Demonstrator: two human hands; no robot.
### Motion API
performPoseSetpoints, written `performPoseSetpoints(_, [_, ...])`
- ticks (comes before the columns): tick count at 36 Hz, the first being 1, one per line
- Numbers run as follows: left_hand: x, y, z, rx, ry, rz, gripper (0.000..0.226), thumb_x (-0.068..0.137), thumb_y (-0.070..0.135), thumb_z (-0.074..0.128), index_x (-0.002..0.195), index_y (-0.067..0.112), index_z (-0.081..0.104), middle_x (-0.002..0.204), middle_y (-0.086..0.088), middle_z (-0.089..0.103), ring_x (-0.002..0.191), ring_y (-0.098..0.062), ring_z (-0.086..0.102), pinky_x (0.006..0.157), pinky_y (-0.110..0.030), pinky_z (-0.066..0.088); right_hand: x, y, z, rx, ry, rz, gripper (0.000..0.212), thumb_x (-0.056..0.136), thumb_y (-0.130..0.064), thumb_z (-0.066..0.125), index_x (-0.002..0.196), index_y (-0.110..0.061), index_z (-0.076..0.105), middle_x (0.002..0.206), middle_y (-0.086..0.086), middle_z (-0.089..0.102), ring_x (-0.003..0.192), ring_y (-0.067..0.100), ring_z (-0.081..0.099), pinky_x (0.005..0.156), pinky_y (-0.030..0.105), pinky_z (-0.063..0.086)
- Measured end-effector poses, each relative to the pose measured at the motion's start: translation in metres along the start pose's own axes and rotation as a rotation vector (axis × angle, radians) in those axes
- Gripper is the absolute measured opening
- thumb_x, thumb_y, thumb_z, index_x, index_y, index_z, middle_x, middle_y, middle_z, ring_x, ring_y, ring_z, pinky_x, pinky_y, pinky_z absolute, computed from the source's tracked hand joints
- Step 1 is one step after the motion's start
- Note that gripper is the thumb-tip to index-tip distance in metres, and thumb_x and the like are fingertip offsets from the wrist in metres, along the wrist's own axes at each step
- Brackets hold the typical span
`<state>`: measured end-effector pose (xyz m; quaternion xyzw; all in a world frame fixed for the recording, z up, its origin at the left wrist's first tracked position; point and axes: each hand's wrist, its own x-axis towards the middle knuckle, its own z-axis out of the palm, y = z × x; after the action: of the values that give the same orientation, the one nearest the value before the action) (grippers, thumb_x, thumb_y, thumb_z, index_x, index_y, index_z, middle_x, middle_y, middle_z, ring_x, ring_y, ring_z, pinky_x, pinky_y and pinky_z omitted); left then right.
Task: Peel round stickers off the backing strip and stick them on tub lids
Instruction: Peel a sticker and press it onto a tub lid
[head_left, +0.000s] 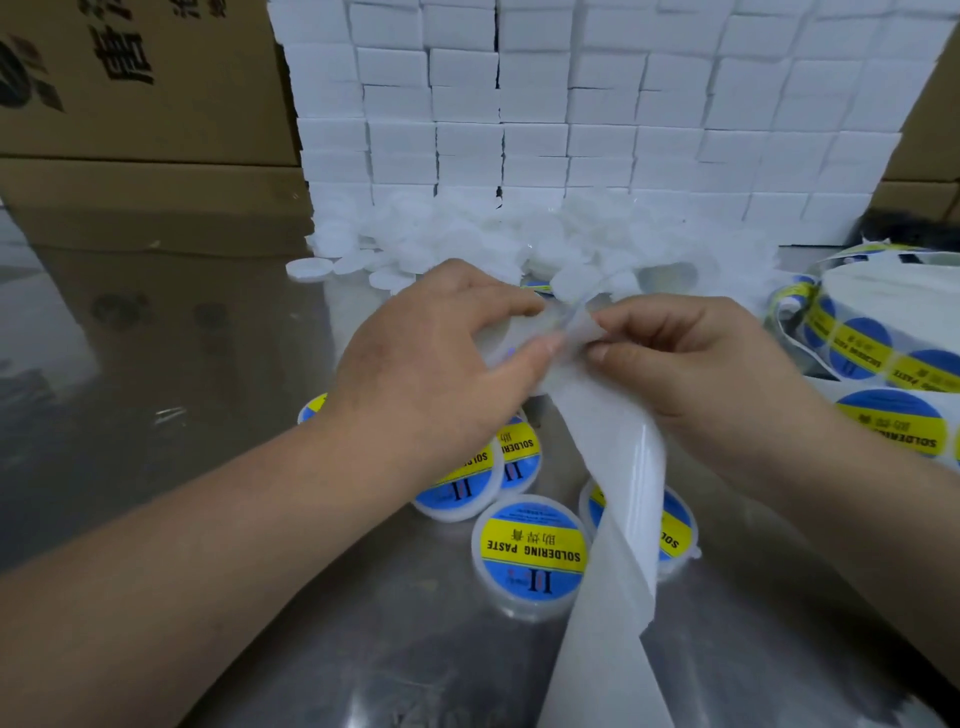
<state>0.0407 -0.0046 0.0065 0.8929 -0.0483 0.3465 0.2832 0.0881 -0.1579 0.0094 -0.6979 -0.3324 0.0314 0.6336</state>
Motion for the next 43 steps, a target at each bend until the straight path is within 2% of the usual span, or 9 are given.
performPoseSetpoints(6, [0.01,-0.01,-0.003,-0.176,0.203,-0.211,0.005,0.084,0.038,0.059,0.079,0.041,0.058,0.086,0.016,0.054,0.076,0.003,0.05,0.067,-0.006,0.035,0.001,0.0,-0.003,-0.036,0.088,0.032,0.034,0.086,-0.001,0.056,0.068,-0.025,0.072,0.062,-0.008,0.07,0.056,0.005,0.064,0.052,0.017,0.05])
performPoseSetpoints(9, [0.014,-0.015,-0.007,-0.281,0.28,-0.286,0.013,0.088,0.042,0.054,0.075,0.039,0.055,0.083,0.01,0.055,0.073,-0.005,0.049,0.07,-0.022,0.038,0.003,0.0,-0.005,-0.074,0.183,-0.008,0.034,0.084,-0.001,0.058,0.09,-0.034,0.062,0.06,-0.013,0.065,0.053,0.001,0.06,0.05,0.016,0.047])
performPoseSetpoints(14, [0.013,-0.015,-0.006,-0.217,0.271,-0.29,0.016,0.085,0.049,0.054,0.071,0.041,0.053,0.088,0.013,0.055,0.076,0.002,0.049,0.069,-0.019,0.037,0.003,0.001,-0.009,-0.292,0.313,-0.14,0.066,0.081,0.001,0.055,0.108,-0.057,0.04,0.103,-0.021,0.059,0.047,0.004,0.048,0.046,0.012,0.04])
performPoseSetpoints(17, [0.012,-0.015,-0.006,-0.188,0.267,-0.279,0.012,0.083,0.051,0.054,0.077,0.04,0.055,0.084,0.016,0.051,0.073,0.008,0.047,0.065,-0.01,0.034,0.0,-0.002,-0.009,-0.282,0.292,-0.216,0.066,0.079,0.01,0.047,0.103,-0.052,0.052,0.096,-0.027,0.061,0.047,0.007,0.042,0.045,0.012,0.037])
performPoseSetpoints(20, [0.01,-0.014,-0.006,-0.123,0.245,-0.216,0.016,0.082,0.05,0.055,0.087,0.035,0.057,0.09,0.014,0.05,0.074,0.005,0.045,0.062,-0.003,0.031,-0.003,-0.003,-0.004,-0.267,0.245,-0.159,0.053,0.076,0.012,0.043,0.072,-0.034,0.069,0.061,-0.021,0.063,0.046,0.0,0.047,0.043,0.006,0.032])
performPoseSetpoints(22, [0.007,-0.012,-0.005,-0.086,0.237,-0.155,0.017,0.082,0.048,0.058,0.088,0.033,0.057,0.091,0.014,0.048,0.079,0.001,0.042,0.065,-0.004,0.031,-0.004,-0.003,-0.002,-0.239,0.19,-0.084,0.05,0.076,0.011,0.043,0.057,-0.026,0.07,0.058,-0.015,0.066,0.051,-0.004,0.052,0.045,0.005,0.035])
performPoseSetpoints(31, [0.003,-0.005,-0.006,0.03,0.199,0.009,0.033,0.066,0.055,0.059,0.091,0.033,0.056,0.087,0.022,0.041,0.086,0.006,0.036,0.068,-0.006,0.029,0.003,-0.003,-0.006,0.009,0.209,0.012,0.026,0.07,-0.04,0.058,0.06,-0.022,0.073,0.063,-0.003,0.069,0.06,0.004,0.059,0.054,0.012,0.044])
performPoseSetpoints(39, [0.003,-0.003,-0.01,0.136,0.176,0.112,0.044,0.065,0.049,0.068,0.096,0.018,0.062,0.099,0.008,0.043,0.093,-0.008,0.042,0.071,-0.015,0.026,0.003,-0.005,-0.006,0.007,0.244,0.051,0.02,0.073,-0.018,0.065,0.053,-0.021,0.07,0.055,-0.005,0.065,0.05,0.005,0.056,0.048,0.015,0.044])
performPoseSetpoints(43, [0.005,-0.003,-0.008,0.137,0.15,0.068,0.045,0.061,0.052,0.069,0.094,0.031,0.047,0.099,0.012,0.038,0.086,0.001,0.033,0.063,-0.015,0.021,0.004,-0.004,-0.005,-0.019,0.26,0.082,0.025,0.074,-0.011,0.062,0.054,-0.025,0.071,0.055,-0.005,0.066,0.051,0.005,0.058,0.048,0.015,0.047])
